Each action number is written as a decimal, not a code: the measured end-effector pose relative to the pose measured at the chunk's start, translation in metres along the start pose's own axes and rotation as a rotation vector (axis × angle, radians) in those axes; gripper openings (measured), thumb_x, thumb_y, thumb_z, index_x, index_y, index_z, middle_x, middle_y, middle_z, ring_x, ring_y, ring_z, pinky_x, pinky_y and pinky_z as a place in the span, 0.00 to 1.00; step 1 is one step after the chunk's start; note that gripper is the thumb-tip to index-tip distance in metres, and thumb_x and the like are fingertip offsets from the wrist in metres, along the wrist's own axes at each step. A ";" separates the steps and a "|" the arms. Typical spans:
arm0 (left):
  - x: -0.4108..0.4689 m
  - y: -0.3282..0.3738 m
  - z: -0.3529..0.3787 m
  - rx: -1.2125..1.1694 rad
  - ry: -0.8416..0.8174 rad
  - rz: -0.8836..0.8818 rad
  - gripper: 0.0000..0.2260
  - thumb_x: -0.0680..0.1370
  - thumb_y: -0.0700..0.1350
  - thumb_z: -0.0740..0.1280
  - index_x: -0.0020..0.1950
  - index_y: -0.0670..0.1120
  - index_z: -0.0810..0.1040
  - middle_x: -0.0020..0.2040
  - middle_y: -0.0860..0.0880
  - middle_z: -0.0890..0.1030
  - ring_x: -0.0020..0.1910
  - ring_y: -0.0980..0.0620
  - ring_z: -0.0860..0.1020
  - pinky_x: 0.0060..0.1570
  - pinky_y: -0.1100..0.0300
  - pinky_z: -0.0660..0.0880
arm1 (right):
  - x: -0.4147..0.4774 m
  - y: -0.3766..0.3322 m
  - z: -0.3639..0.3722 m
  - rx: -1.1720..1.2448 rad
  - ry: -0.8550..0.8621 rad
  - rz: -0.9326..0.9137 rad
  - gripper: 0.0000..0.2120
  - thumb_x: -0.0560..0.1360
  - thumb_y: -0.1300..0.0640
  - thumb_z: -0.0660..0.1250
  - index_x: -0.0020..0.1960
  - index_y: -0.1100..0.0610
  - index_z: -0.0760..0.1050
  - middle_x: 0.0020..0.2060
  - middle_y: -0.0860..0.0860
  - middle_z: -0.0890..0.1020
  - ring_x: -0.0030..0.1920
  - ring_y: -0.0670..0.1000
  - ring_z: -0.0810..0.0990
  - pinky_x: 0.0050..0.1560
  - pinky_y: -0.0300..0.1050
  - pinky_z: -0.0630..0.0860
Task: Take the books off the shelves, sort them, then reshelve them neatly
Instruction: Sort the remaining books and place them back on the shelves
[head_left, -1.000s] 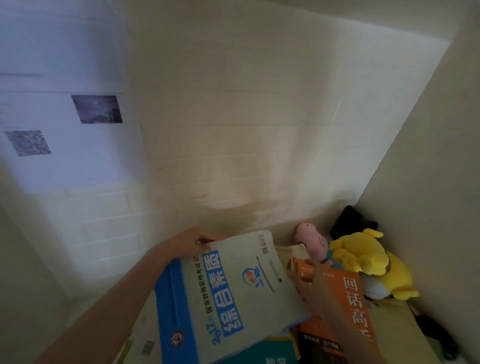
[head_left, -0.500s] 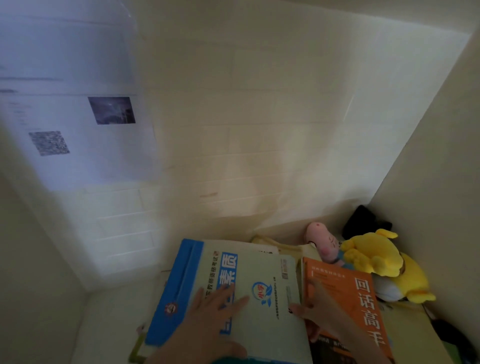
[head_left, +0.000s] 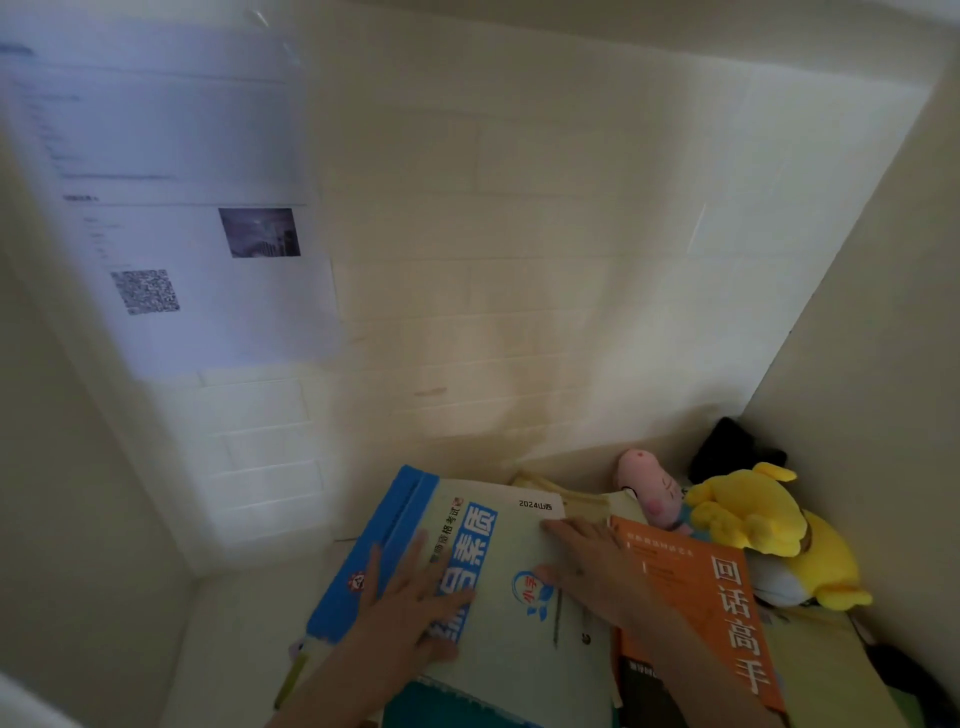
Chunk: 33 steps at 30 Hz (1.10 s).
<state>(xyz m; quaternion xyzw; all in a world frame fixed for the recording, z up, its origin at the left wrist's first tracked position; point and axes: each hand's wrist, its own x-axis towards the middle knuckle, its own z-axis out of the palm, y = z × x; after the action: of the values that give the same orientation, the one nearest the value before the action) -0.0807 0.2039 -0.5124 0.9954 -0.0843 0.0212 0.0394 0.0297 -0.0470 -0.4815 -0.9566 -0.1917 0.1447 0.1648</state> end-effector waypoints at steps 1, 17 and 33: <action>-0.008 0.003 -0.003 -0.145 -0.014 -0.150 0.44 0.65 0.71 0.54 0.77 0.57 0.44 0.72 0.51 0.67 0.77 0.46 0.41 0.69 0.42 0.54 | -0.004 0.000 0.001 -0.013 0.025 0.034 0.33 0.74 0.33 0.59 0.74 0.43 0.58 0.72 0.44 0.64 0.73 0.49 0.59 0.72 0.47 0.52; 0.052 -0.010 -0.020 -1.243 0.032 -0.516 0.45 0.74 0.36 0.70 0.77 0.48 0.38 0.69 0.48 0.67 0.63 0.47 0.73 0.56 0.58 0.74 | -0.051 0.005 0.022 0.305 0.078 0.179 0.18 0.70 0.36 0.69 0.44 0.49 0.71 0.39 0.45 0.79 0.39 0.42 0.77 0.38 0.34 0.73; 0.053 0.012 -0.017 -1.254 -0.130 -0.511 0.46 0.65 0.62 0.72 0.76 0.58 0.49 0.62 0.51 0.77 0.56 0.51 0.79 0.55 0.49 0.78 | -0.046 0.036 0.041 1.446 -0.271 0.368 0.27 0.72 0.54 0.73 0.68 0.56 0.70 0.56 0.62 0.82 0.55 0.64 0.81 0.49 0.57 0.80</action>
<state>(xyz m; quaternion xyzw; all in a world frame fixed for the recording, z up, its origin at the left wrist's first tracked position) -0.0307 0.1847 -0.4921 0.7722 0.1551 -0.1014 0.6078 -0.0138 -0.0870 -0.5222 -0.6007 0.0952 0.3758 0.6992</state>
